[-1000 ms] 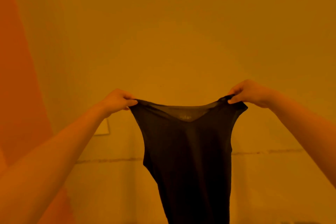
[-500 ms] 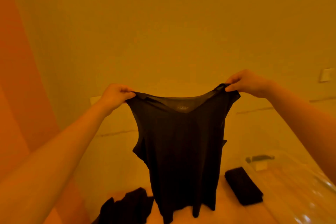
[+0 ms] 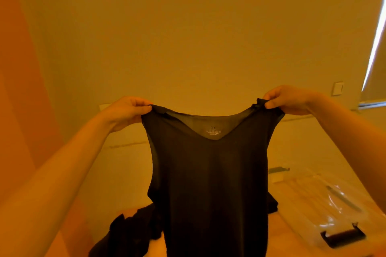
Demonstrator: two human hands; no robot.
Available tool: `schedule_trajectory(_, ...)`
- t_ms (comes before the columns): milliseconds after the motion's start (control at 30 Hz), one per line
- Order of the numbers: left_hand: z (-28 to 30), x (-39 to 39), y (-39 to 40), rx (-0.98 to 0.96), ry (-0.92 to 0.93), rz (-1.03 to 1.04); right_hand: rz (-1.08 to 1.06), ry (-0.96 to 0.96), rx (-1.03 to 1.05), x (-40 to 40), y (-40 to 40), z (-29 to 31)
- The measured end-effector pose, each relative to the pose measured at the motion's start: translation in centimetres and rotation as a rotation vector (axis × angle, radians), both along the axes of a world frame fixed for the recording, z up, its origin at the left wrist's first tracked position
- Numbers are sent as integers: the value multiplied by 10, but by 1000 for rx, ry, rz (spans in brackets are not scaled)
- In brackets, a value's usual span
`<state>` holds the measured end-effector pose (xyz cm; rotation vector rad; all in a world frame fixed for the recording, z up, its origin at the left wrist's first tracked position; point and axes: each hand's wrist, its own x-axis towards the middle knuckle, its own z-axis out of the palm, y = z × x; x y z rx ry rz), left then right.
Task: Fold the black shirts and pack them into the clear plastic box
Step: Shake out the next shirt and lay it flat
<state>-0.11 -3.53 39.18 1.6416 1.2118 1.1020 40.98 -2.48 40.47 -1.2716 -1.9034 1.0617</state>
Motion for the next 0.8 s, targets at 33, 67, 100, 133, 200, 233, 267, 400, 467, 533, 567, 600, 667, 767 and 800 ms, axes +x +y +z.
schedule_trajectory(33,-6,-1,5,-13,-11,18,7,5,-6,-2,5,-2)
schedule_trajectory(67,-13,-2,13,-27,-18,37,-6,3,-21,-3,10,-5)
schedule_trajectory(100,-21,-2,21,-44,-18,51,-22,-1,-37,-5,18,-9)
schedule_trajectory(133,-31,-2,31,-65,-9,61,-35,1,-43,-7,26,-15)
schedule_trajectory(200,-53,-1,53,-119,22,67,-51,-29,-82,-9,53,-32)
schedule_trajectory(233,-65,0,65,-149,43,69,-49,-54,-109,-10,67,-41)
schedule_trajectory(267,-78,1,79,-179,65,75,-44,-81,-138,-12,83,-52)
schedule_trajectory(400,-140,4,150,-305,117,130,-42,-174,-226,-20,168,-109)
schedule_trajectory(467,-179,7,193,-365,138,173,-50,-217,-250,-26,221,-149)
schedule_trajectory(533,-225,10,237,-414,168,249,-76,-274,-248,-34,274,-196)
schedule_trajectory(567,-248,12,258,-433,191,295,-86,-310,-240,-39,299,-221)
schedule_trajectory(600,-272,15,278,-453,213,336,-88,-341,-236,-45,324,-247)
schedule_trajectory(667,-319,20,311,-490,250,396,-93,-386,-254,-55,364,-301)
schedule_trajectory(767,-386,28,345,-534,301,440,-77,-442,-326,-69,405,-378)
schedule_trajectory(800,-407,29,354,-549,309,450,-69,-457,-353,-72,414,-402)
